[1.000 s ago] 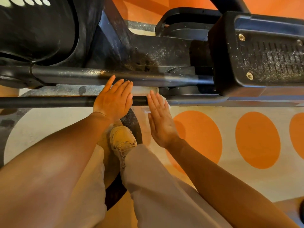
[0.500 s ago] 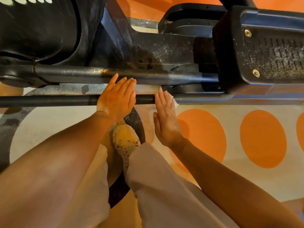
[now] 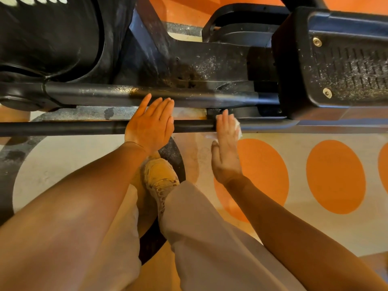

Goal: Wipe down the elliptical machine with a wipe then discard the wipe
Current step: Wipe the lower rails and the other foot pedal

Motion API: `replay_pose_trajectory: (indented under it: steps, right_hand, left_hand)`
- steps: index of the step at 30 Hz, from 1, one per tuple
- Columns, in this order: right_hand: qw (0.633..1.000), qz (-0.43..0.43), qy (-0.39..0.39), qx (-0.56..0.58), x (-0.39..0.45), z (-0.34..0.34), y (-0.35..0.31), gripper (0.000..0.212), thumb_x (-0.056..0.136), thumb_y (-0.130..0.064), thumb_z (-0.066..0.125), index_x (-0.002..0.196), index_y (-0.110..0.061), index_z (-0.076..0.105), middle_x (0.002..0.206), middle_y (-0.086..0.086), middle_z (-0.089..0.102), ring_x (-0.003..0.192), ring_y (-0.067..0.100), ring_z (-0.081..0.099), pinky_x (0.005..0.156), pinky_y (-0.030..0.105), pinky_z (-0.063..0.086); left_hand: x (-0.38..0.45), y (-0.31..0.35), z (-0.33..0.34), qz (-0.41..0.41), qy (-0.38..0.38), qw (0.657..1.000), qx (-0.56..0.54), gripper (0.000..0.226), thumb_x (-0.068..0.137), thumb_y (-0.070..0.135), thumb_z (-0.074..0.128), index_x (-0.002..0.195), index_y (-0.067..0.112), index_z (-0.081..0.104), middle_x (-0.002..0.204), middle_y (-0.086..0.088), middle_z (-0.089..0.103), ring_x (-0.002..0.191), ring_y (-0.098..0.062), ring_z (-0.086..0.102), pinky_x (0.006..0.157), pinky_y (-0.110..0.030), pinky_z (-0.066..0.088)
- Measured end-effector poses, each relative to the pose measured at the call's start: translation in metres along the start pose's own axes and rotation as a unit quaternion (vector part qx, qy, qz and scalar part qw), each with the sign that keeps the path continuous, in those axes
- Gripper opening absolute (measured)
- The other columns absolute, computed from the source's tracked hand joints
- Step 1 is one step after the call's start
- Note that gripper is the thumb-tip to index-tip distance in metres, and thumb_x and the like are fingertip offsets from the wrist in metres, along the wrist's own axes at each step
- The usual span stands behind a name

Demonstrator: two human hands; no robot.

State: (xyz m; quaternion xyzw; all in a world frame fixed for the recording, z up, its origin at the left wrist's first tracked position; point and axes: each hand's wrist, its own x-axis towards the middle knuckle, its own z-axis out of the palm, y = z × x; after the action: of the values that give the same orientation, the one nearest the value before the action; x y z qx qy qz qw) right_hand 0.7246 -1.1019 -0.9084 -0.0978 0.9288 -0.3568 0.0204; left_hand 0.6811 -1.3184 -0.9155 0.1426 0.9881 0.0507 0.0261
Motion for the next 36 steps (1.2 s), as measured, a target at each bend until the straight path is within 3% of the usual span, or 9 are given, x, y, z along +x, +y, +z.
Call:
replay_pose_trajectory:
  steps: [3, 6, 8, 14, 21, 25, 27, 32, 36]
  right_hand:
    - [0.998, -0.052, -0.036, 0.006, 0.0, 0.006, -0.008, 0.064, 0.092, 0.006, 0.035, 0.153, -0.003, 0.017, 0.161, 0.007, 0.004, 0.15, 0.02, -0.008, 0.122, 0.033, -0.008]
    - [0.997, -0.058, -0.042, -0.033, 0.001, 0.0, -0.003, 0.058, 0.096, -0.006, 0.031, 0.153, -0.007, 0.021, 0.16, 0.003, 0.008, 0.15, 0.017, -0.003, 0.122, 0.03, -0.005]
    - [0.997, -0.043, -0.02, -0.064, 0.002, -0.01, 0.006, 0.059, 0.094, -0.015, 0.028, 0.153, -0.009, 0.023, 0.16, 0.001, 0.01, 0.15, 0.014, -0.001, 0.122, 0.03, -0.003]
    - [0.995, 0.009, 0.046, -0.091, 0.002, -0.022, 0.019, 0.059, 0.095, -0.007, 0.032, 0.153, -0.001, 0.022, 0.162, 0.012, 0.013, 0.151, 0.023, 0.002, 0.123, 0.04, 0.001]
    - [0.993, -0.039, -0.009, -0.114, 0.012, -0.005, -0.01, 0.058, 0.094, -0.012, 0.038, 0.151, -0.004, 0.029, 0.158, 0.014, 0.028, 0.149, 0.027, 0.015, 0.123, 0.042, 0.004]
    - [0.986, -0.07, -0.042, -0.143, 0.019, 0.008, -0.025, 0.052, 0.102, -0.025, 0.029, 0.15, -0.007, 0.033, 0.156, 0.009, 0.032, 0.148, 0.025, 0.02, 0.123, 0.034, -0.001]
    - [0.985, -0.082, -0.052, -0.142, 0.021, 0.004, -0.022, 0.05, 0.103, -0.027, 0.03, 0.149, -0.008, 0.035, 0.155, 0.009, 0.035, 0.147, 0.025, 0.023, 0.123, 0.036, 0.004]
    - [0.986, -0.04, -0.002, -0.16, 0.022, -0.025, 0.003, 0.048, 0.102, -0.024, 0.034, 0.146, -0.004, 0.041, 0.146, 0.014, 0.046, 0.14, 0.03, 0.034, 0.119, 0.047, 0.02]
    - [0.982, 0.006, 0.041, -0.187, 0.018, -0.03, 0.007, 0.05, 0.104, -0.028, 0.027, 0.144, -0.003, 0.044, 0.144, 0.013, 0.049, 0.141, 0.031, 0.033, 0.12, 0.047, 0.018]
  left_hand:
    - [0.0, 0.001, -0.001, -0.004, -0.004, 1.0, -0.003, 0.067, 0.1, 0.035, 0.007, 0.145, 0.0, 0.042, 0.146, -0.02, 0.049, 0.138, -0.037, 0.043, 0.119, -0.049, 0.017]
    - [0.0, 0.0, -0.001, -0.005, -0.003, 1.0, 0.001, 0.067, 0.1, 0.036, 0.007, 0.146, 0.001, 0.041, 0.147, -0.019, 0.047, 0.139, -0.037, 0.042, 0.119, -0.048, 0.016]
    - [0.0, 0.0, -0.001, -0.003, -0.006, 1.0, 0.004, 0.068, 0.1, 0.037, 0.006, 0.147, 0.001, 0.04, 0.148, -0.019, 0.047, 0.139, -0.037, 0.041, 0.119, -0.048, 0.015]
    - [-0.001, 0.0, -0.001, -0.002, -0.003, 1.0, 0.01, 0.067, 0.101, 0.037, 0.009, 0.145, 0.001, 0.043, 0.146, -0.019, 0.049, 0.137, -0.036, 0.044, 0.119, -0.049, 0.018]
    - [0.0, 0.0, 0.0, 0.003, 0.012, 1.0, 0.014, 0.065, 0.101, 0.036, 0.011, 0.144, 0.0, 0.044, 0.143, -0.021, 0.051, 0.136, -0.038, 0.046, 0.118, -0.05, 0.02]
    - [-0.001, 0.0, -0.001, -0.004, -0.009, 1.0, 0.025, 0.06, 0.106, 0.034, 0.008, 0.151, 0.003, 0.033, 0.153, -0.018, 0.04, 0.144, -0.035, 0.033, 0.121, -0.048, 0.01]
    - [-0.001, 0.0, -0.002, -0.006, -0.02, 0.999, 0.027, 0.063, 0.103, 0.035, 0.006, 0.153, 0.004, 0.029, 0.156, -0.017, 0.035, 0.146, -0.033, 0.029, 0.122, -0.047, 0.006]
    - [0.0, -0.003, -0.001, 0.004, -0.01, 1.0, 0.021, 0.067, 0.101, 0.039, 0.01, 0.146, 0.001, 0.041, 0.147, -0.02, 0.048, 0.139, -0.036, 0.042, 0.12, -0.05, 0.017]
    - [0.0, -0.002, -0.001, 0.009, -0.001, 1.0, 0.009, 0.066, 0.101, 0.038, 0.013, 0.142, -0.002, 0.045, 0.141, -0.022, 0.053, 0.134, -0.038, 0.048, 0.118, -0.051, 0.021]
